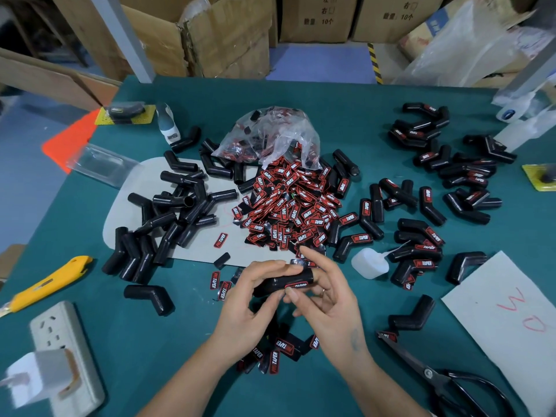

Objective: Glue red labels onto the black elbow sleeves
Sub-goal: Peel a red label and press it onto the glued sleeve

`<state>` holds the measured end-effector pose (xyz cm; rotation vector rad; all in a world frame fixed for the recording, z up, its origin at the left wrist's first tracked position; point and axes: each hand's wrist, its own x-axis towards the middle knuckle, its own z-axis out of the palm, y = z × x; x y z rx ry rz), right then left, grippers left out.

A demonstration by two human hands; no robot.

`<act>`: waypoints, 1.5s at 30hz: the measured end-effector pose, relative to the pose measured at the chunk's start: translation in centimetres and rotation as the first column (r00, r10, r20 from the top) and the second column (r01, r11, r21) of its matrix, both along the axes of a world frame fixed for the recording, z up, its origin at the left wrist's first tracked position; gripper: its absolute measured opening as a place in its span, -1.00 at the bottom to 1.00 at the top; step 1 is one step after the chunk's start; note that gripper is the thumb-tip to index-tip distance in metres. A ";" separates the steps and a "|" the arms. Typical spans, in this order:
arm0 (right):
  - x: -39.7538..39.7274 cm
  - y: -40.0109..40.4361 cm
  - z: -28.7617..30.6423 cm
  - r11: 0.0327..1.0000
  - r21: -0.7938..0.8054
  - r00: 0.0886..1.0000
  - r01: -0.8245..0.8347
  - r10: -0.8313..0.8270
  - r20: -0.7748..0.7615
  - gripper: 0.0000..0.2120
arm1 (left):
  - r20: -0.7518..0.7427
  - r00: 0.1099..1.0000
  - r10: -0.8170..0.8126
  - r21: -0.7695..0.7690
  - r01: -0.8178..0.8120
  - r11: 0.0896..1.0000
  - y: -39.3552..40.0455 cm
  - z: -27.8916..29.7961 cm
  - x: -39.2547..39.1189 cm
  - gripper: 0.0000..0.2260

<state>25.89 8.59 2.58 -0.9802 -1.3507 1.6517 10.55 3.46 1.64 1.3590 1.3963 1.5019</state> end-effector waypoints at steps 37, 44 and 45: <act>0.4 0.3 0.3 0.999 -0.007 0.998 -0.037 0.037 -0.050 -0.46 | 0.177 0.972 0.155 -0.166 -0.126 0.978 0.4 -0.2 0.8 -0.76; 0.4 0.7 0.3 0.998 -0.007 0.998 -0.066 0.066 -0.003 -0.51 | 0.149 0.975 0.166 -0.185 -0.138 0.973 0.3 -0.5 0.8 -0.76; 0.4 0.7 0.2 0.999 0.000 0.999 -0.053 0.053 0.008 -0.52 | 0.147 0.975 0.165 -0.187 -0.137 0.973 0.2 -0.5 0.9 -0.76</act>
